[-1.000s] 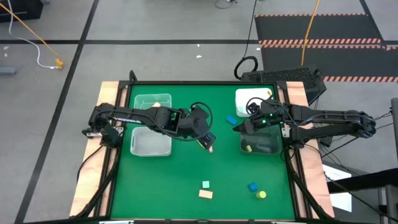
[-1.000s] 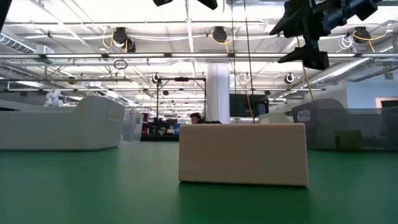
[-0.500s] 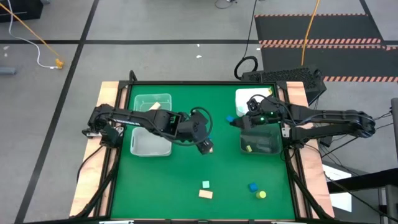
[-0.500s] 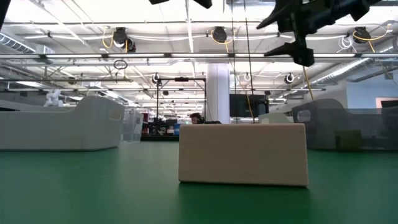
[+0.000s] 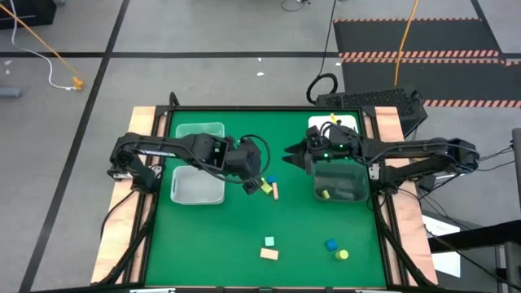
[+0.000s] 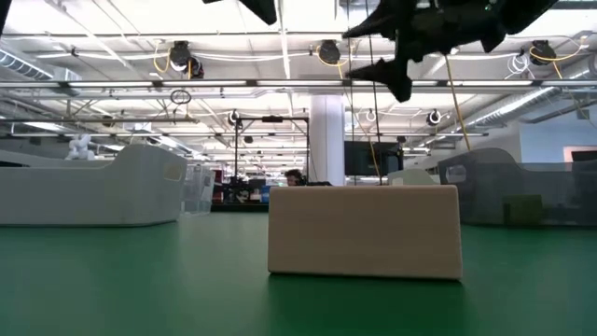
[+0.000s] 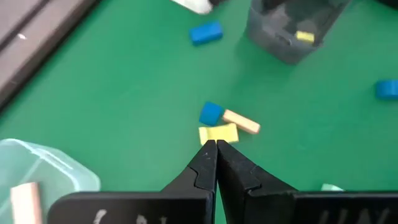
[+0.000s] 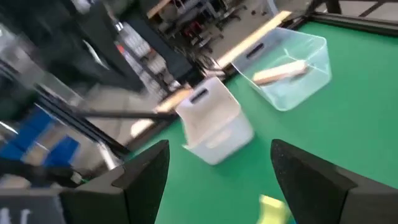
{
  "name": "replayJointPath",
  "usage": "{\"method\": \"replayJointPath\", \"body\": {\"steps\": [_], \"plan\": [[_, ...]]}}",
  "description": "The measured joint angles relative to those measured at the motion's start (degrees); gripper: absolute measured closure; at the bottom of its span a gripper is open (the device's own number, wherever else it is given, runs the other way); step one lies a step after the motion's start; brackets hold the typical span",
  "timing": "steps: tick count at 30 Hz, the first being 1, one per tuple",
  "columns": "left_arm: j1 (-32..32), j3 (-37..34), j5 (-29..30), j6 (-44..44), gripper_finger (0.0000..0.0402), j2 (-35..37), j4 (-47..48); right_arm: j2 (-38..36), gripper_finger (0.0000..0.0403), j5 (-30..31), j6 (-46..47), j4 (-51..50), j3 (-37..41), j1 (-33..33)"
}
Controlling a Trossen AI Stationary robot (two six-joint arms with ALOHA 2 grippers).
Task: Sort & place blocks by color
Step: Put the top blue block into the gray bin
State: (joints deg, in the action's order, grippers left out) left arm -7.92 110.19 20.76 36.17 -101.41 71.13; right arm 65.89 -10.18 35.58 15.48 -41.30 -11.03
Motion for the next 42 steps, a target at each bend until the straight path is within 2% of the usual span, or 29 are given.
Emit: {"method": "replayJointPath", "body": {"steps": [6,17,21,25,30,33,42], "plan": [[0.5,0.0,2.9,-1.7,0.0389,1.2,2.0,3.9,0.0131,4.3,-2.8,-5.0,0.0,-3.0],[2.7,0.0,3.3,-5.0,0.0389,1.7,2.8,10.5,0.0131,5.9,-10.5,-16.2,-1.1,-4.0],[3.0,0.0,3.3,-4.9,0.0389,1.7,2.2,13.2,0.0131,6.3,-15.5,-24.2,-6.4,-3.9],[3.5,0.0,3.3,-3.9,0.0389,1.7,2.2,17.6,0.0131,10.5,-21.6,-37.6,-14.1,-4.0],[3.3,0.0,3.3,-2.0,0.0389,1.7,2.0,23.8,0.0131,17.0,-24.3,-52.2,-21.7,-4.7],[2.9,0.0,3.3,-0.8,0.0389,1.7,1.9,27.0,0.0131,19.2,-25.8,-54.9,-23.9,-4.7],[1.4,0.0,3.3,3.0,0.0389,1.7,1.6,33.8,0.0131,19.4,-31.4,-55.6,-24.3,-5.7]]}}
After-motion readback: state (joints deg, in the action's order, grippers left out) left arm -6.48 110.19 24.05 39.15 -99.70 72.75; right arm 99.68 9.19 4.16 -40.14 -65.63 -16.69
